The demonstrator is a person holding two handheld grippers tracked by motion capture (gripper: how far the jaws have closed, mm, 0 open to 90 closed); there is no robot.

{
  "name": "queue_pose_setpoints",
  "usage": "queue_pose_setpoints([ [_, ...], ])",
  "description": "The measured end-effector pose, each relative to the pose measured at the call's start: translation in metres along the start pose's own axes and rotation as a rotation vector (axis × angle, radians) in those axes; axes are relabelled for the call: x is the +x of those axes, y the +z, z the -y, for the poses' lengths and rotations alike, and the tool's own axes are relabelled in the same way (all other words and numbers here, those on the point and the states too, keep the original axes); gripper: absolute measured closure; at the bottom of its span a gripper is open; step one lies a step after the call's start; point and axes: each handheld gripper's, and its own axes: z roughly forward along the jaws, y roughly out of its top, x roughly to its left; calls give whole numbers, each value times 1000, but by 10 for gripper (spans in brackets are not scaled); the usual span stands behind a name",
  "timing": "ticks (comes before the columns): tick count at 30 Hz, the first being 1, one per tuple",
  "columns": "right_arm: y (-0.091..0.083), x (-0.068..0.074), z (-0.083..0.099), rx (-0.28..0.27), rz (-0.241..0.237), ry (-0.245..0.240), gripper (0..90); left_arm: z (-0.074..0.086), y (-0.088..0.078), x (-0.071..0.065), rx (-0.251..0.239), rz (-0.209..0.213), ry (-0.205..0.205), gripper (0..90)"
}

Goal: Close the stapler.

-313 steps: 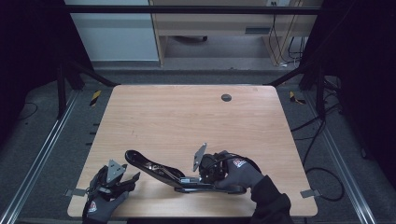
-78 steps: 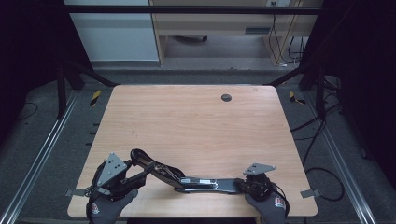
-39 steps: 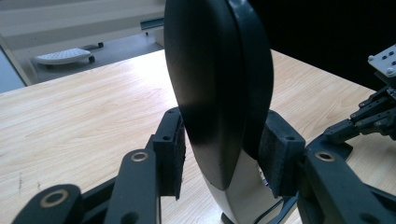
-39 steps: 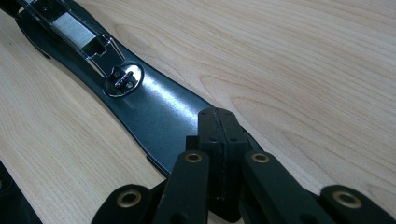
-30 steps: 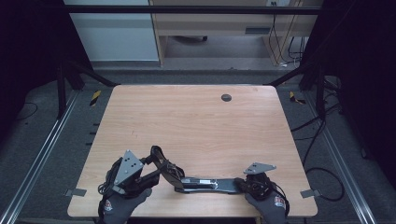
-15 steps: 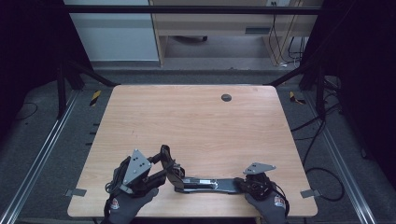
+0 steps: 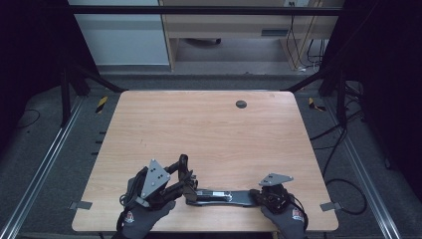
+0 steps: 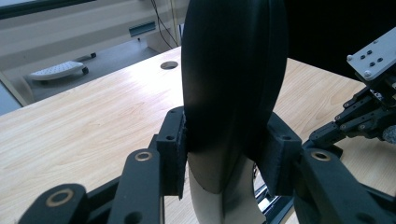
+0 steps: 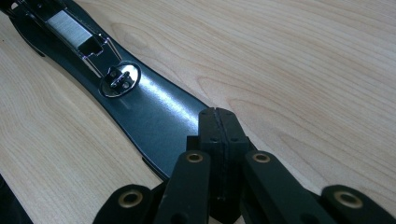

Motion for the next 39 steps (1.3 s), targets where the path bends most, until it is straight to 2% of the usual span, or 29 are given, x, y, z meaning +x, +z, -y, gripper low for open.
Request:
queue_pose_setpoints([
  [8, 0, 1, 0, 3, -4, 15, 900, -1, 2, -2, 0, -2, 7, 577],
  [15, 0, 0, -1, 4, -8, 18, 900, -3, 5, -7, 4, -8, 34, 577],
  [16, 0, 1, -1, 2, -12, 22, 900, -4, 6, -8, -1, -13, 51, 576],
  [35, 1, 0, 0, -5, -12, 16, 900, -8, 17, -21, 1, -12, 91, 568],
  [39, 1, -1, 0, -7, -16, 15, 900, -9, 19, -24, 11, -5, 88, 564],
])
